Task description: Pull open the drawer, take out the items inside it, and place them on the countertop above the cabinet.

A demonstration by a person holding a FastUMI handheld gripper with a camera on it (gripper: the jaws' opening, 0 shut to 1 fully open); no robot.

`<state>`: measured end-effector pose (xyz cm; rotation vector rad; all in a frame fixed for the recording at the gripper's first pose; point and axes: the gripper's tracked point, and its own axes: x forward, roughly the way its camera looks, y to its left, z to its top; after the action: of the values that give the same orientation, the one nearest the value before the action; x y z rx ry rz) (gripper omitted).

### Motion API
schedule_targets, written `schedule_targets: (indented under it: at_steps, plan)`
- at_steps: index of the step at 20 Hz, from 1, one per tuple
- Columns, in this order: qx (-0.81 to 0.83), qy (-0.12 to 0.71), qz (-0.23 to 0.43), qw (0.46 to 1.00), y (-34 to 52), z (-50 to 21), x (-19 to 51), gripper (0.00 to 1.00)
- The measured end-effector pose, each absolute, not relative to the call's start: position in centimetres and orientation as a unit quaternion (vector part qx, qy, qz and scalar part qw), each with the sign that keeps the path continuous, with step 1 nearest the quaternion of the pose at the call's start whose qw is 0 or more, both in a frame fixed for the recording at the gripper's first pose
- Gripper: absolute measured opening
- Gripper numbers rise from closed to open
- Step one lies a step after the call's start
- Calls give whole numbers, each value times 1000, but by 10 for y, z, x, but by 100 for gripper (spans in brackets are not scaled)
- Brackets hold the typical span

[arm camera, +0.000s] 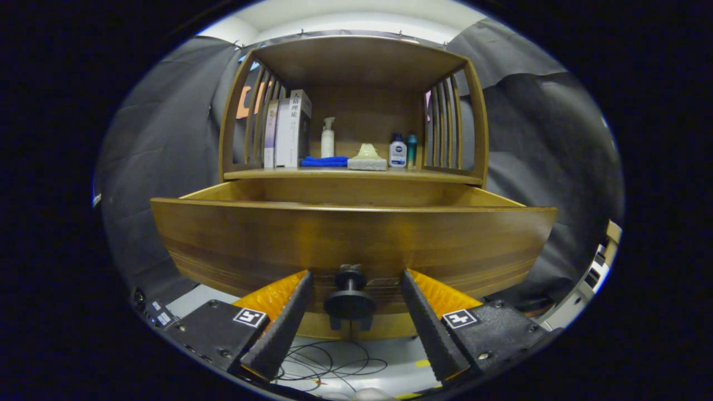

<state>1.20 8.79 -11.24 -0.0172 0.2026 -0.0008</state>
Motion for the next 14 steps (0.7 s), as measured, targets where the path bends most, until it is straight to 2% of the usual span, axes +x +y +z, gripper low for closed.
schedule_targets:
  at_steps: [8,14]
  plan:
    - [-3,101,0,995,93,-110,15,100]
    - [0,117,14,993,87,-108,41,100]
